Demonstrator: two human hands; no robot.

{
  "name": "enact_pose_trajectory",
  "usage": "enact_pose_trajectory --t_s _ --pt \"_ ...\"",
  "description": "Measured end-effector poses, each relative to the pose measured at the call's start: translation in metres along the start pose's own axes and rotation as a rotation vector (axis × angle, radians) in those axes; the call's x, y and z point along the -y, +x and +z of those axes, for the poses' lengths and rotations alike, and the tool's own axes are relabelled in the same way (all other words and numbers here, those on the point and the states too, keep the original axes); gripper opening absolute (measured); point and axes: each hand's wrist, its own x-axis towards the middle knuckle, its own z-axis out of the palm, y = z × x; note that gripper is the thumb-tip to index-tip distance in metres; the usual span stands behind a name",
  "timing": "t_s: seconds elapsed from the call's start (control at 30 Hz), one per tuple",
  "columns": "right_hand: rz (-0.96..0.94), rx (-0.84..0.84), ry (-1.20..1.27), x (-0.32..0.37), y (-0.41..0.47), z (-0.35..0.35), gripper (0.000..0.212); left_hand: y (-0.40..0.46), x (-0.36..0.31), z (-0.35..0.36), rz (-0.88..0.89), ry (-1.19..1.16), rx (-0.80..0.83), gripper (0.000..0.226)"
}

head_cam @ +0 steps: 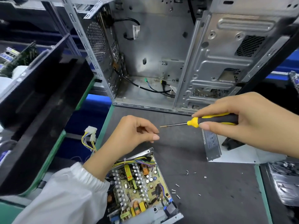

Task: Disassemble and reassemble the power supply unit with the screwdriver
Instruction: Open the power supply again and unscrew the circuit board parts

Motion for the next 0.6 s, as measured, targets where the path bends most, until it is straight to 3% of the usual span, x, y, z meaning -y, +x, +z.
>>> enact_pose_trajectory --t_s 0.6 --pt "0.024 0.036 -0.027 0.011 0.004 0.013 0.025 -0.006 -0.002 0.008 0.092 0.098 -0.092 0.022"
